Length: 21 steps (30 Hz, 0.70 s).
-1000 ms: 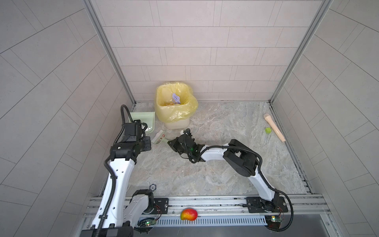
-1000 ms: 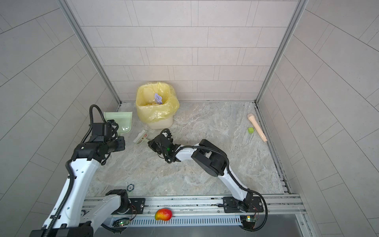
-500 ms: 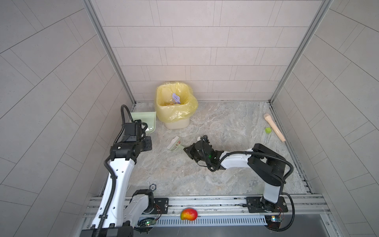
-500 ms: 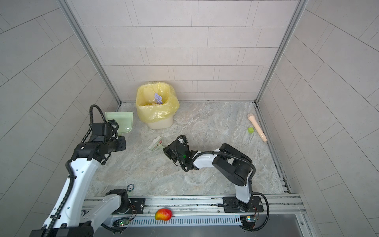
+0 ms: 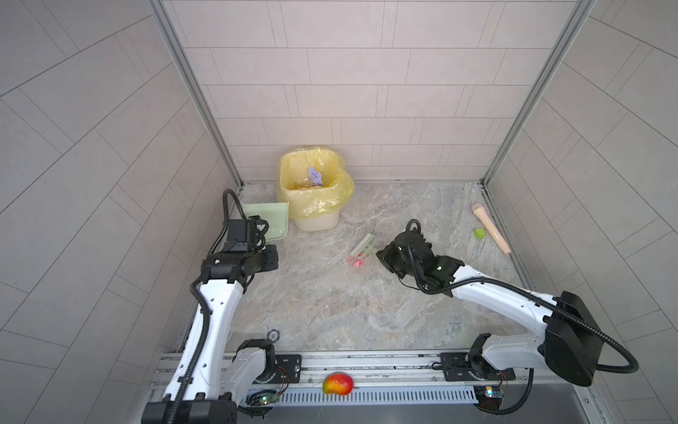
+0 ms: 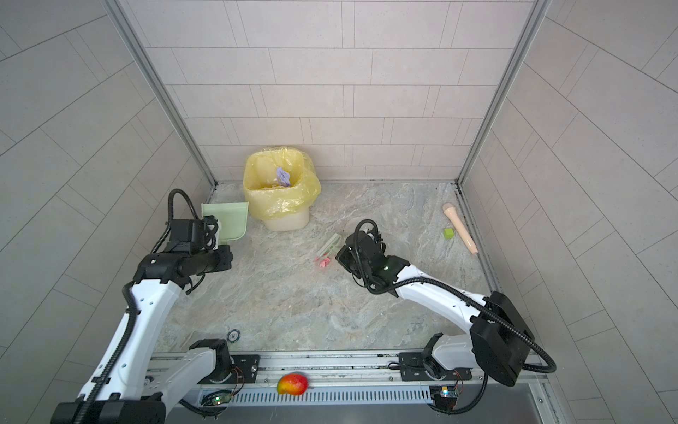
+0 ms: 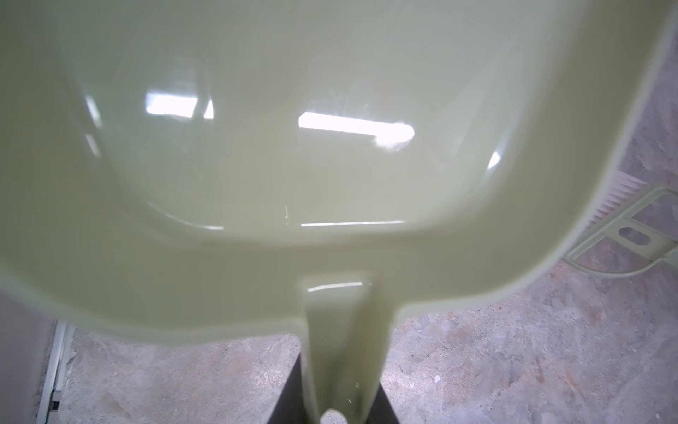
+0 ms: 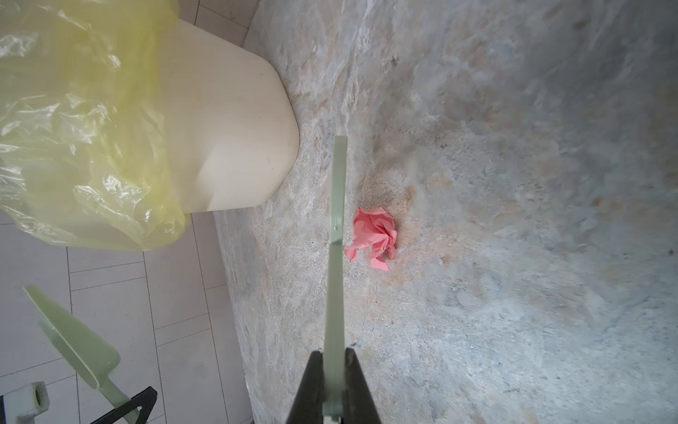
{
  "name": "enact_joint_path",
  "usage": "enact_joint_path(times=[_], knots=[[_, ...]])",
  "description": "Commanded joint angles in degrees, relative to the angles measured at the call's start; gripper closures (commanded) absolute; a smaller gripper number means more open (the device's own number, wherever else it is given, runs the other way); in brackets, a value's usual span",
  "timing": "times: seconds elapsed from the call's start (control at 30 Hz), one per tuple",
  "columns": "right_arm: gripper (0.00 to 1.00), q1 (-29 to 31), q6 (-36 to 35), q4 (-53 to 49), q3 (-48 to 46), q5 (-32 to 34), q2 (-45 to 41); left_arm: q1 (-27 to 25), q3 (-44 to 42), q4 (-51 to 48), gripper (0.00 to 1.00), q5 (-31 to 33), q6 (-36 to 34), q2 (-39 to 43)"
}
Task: Sweep away the paper scraps from the table
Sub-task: 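Carry the dustpan toward the pink scrap while the right gripper positions the brush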
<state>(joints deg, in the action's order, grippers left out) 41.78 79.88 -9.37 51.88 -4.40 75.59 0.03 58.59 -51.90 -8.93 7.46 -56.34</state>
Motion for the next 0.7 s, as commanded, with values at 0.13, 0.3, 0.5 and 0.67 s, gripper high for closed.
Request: enact_joint_path(times=[0.13, 0.3, 0.5, 0.67], knots=[[1.0, -0.88, -10.97, -6.74, 8.91, -9.81, 8.14, -6.32, 0.89, -0.51, 1.0, 0.31, 2.72, -1.33], [1.0, -0.95, -18.35, -11.55, 15.87, -16.96, 15.85, -9.19, 1.18, -1.06, 1.0, 0.76, 4.1, -2.15], [1.0, -2.49, -25.88, -22.12, 18.99, -19.51, 18.7, -14.5, 1.62, -1.81, 1.0, 1.55, 5.01, -4.25], [1.0, -5.41, -29.19, -27.27, 17.39, -18.91, 15.94, -18.3, 1.57, -1.88, 1.0, 1.88, 5.33, -6.52]])
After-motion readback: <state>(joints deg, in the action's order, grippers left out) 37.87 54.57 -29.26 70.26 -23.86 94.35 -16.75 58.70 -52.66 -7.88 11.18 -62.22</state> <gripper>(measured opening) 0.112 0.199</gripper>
